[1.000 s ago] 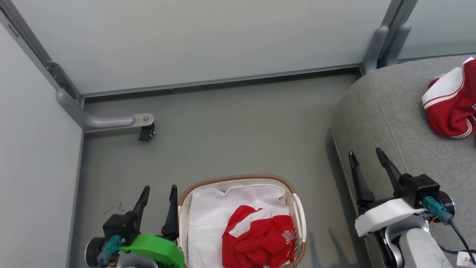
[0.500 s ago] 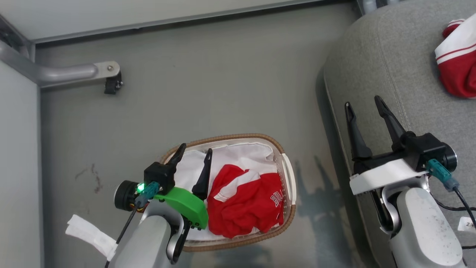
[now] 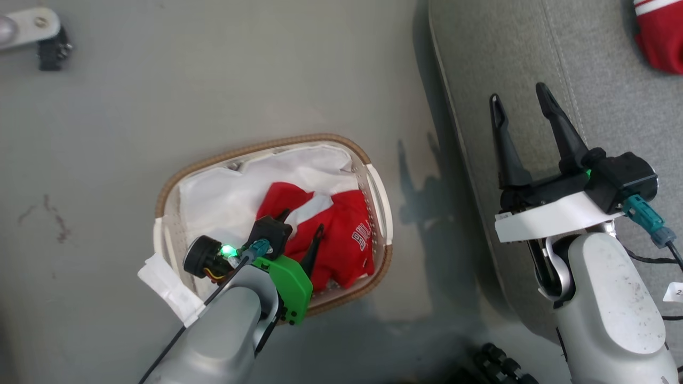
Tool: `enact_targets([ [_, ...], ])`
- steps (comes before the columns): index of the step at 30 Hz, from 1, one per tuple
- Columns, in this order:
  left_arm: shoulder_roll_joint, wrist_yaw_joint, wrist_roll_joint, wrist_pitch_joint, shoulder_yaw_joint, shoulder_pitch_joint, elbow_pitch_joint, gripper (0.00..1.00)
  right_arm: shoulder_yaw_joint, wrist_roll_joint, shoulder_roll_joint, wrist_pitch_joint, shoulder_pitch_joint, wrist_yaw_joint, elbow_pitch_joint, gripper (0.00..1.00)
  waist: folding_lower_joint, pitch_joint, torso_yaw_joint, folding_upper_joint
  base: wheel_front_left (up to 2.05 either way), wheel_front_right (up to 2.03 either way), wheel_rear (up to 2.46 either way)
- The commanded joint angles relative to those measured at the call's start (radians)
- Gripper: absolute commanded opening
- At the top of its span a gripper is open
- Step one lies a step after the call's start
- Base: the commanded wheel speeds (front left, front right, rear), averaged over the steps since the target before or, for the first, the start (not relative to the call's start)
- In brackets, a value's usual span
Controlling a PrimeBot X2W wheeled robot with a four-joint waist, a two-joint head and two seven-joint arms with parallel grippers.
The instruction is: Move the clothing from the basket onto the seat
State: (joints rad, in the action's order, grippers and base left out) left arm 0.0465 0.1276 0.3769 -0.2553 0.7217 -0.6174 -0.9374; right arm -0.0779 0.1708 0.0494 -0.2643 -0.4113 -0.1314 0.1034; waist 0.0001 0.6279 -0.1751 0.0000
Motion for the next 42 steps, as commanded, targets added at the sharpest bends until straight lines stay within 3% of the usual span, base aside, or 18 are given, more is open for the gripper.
enact_targets([
  [1,0.007,0.005,0.014,0.005,0.016,-0.037,-0.020,1.00,-0.004,0.013,0.002,0.000,-0.019,0.001,-0.012,1.00,-0.0001,0.114,-0.083,0.0000,0.00,0.00,0.00],
  [7,0.021,0.005,0.047,0.016,0.073,-0.117,-0.122,1.00,-0.020,0.026,0.002,0.000,-0.043,0.001,-0.047,1.00,-0.0001,0.180,-0.109,0.0000,0.00,0.00,0.00],
  [23,0.057,0.005,0.099,0.034,0.102,-0.228,-0.298,1.00,-0.043,0.052,0.002,0.000,-0.070,0.001,-0.088,1.00,-0.0001,0.276,-0.146,0.0000,0.00,0.00,0.00],
  [24,0.055,0.005,0.100,0.039,0.107,-0.225,-0.302,0.89,-0.043,0.054,0.002,0.000,-0.070,0.001,-0.087,1.00,-0.0001,0.278,-0.147,0.0000,0.00,0.00,0.00],
  [26,0.052,0.005,0.107,0.040,0.113,-0.224,-0.307,0.36,-0.043,0.057,0.002,0.000,-0.070,0.001,-0.084,1.00,-0.0001,0.279,-0.148,0.0000,0.00,0.00,0.00],
  [28,0.047,0.005,0.115,0.037,0.119,-0.223,-0.307,0.00,-0.041,0.057,0.002,0.000,-0.071,0.001,-0.079,1.00,-0.0001,0.277,-0.146,0.0000,0.00,0.00,0.00],
  [42,0.032,0.005,0.158,-0.008,0.163,-0.169,-0.248,0.00,-0.023,0.000,0.003,0.000,-0.040,0.001,-0.022,1.00,-0.0001,0.136,-0.081,0.0000,0.00,0.00,0.00],
])
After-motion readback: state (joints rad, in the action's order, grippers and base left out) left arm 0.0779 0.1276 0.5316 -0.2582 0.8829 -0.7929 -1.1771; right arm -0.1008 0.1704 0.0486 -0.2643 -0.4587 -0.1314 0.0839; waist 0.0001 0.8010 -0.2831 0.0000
